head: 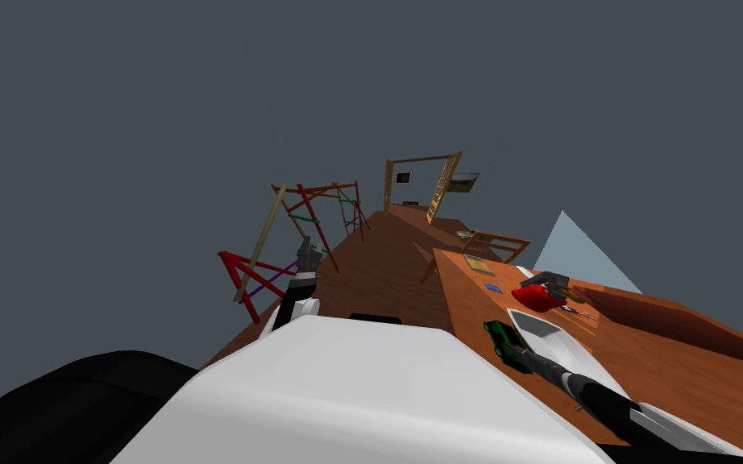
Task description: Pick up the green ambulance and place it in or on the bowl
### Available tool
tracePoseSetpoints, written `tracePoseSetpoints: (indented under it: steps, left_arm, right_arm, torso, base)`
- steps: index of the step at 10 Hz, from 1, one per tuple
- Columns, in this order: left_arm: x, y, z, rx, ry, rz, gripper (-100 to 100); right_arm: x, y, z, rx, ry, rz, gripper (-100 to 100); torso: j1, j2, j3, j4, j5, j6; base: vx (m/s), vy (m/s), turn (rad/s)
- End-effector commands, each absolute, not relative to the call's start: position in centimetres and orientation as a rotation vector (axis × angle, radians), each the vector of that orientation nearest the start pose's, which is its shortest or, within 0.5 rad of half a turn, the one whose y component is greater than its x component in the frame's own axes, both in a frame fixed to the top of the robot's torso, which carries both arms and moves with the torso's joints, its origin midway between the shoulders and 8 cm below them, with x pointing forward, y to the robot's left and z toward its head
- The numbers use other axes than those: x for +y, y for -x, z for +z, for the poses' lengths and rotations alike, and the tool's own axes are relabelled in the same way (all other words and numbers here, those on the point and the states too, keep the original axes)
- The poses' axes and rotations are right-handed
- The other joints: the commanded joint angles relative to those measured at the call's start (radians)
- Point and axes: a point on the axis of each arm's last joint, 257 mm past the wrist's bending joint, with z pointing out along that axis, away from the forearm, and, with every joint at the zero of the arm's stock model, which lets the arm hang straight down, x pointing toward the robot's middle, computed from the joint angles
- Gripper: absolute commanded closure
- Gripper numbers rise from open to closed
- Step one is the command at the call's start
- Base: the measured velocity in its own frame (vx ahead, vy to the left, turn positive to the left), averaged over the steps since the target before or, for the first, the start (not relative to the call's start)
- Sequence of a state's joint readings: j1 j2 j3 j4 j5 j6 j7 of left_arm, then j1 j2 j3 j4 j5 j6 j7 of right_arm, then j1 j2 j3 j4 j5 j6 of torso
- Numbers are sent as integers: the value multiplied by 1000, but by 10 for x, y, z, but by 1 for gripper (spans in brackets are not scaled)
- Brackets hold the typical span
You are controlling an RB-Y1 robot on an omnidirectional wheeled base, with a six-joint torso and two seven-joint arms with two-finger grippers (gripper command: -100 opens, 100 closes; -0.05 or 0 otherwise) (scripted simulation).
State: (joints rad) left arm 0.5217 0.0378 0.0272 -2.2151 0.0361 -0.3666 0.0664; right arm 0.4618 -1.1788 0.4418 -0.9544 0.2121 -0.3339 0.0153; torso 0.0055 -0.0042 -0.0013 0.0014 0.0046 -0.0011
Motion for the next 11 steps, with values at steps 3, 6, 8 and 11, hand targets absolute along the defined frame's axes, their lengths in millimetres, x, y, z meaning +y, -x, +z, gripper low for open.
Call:
tracePoseSetpoints:
  steps: [3, 6, 8, 11]
  left_arm:
    - [301, -370, -39, 742, 860, -1291, 0]
    - [301, -370, -39, 742, 860, -1291, 0]
    - [301, -370, -39, 742, 860, -1292, 0]
    - [301, -370, -39, 742, 860, -1291, 0]
  right_arm:
    - [-704, -188, -393, 2446, -374, -220, 100]
    - [-725, -212, -358, 2386, -369, -253, 100]
    - [-742, -229, -328, 2337, -375, -278, 100]
    - [-763, -245, -288, 2278, -396, -304, 100]
  torso:
    - [3, -1, -1, -1, 1, 1]
    - [5, -1, 0, 0, 3, 1]
    - [7, -1, -1, 0, 3, 1]
    - [7, -1, 0, 0, 4, 2]
  base:
    - [29, 62, 27]
    - [32, 49, 20]
    - [48, 58, 28]
    - [53, 41, 16]
